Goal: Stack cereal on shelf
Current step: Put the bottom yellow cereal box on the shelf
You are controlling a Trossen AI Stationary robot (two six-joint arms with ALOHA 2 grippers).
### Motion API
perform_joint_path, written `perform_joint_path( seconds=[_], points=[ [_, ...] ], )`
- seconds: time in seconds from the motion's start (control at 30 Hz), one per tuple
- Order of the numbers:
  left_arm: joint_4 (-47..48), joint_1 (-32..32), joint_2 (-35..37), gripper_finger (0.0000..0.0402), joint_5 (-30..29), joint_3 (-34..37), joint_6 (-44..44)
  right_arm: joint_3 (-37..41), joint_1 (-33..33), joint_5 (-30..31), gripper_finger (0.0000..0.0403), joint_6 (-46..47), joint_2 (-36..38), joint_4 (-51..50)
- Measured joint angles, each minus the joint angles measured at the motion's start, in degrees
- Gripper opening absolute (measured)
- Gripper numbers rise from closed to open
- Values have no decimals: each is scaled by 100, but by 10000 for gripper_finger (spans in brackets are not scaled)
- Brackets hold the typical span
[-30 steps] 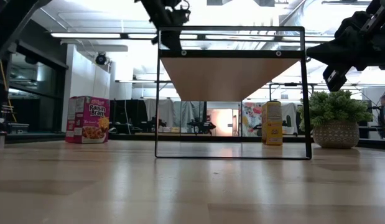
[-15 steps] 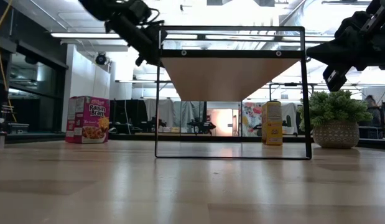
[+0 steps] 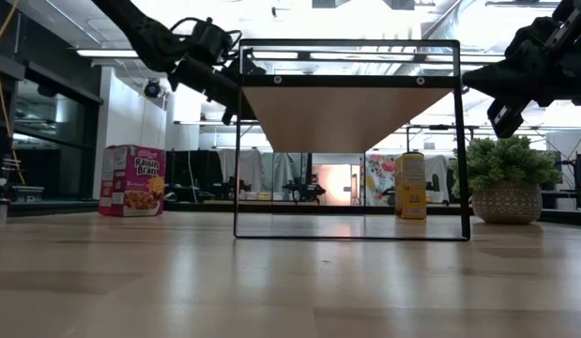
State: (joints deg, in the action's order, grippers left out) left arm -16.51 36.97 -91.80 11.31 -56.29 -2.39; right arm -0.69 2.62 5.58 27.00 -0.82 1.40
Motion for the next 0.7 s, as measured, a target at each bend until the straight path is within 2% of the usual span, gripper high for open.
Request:
perform_joint_path(
  seconds=[0.7],
  points=[
    [791,-575,167,0,-11,0,-210,2,-1,2,0,0,0,-1]
  ],
)
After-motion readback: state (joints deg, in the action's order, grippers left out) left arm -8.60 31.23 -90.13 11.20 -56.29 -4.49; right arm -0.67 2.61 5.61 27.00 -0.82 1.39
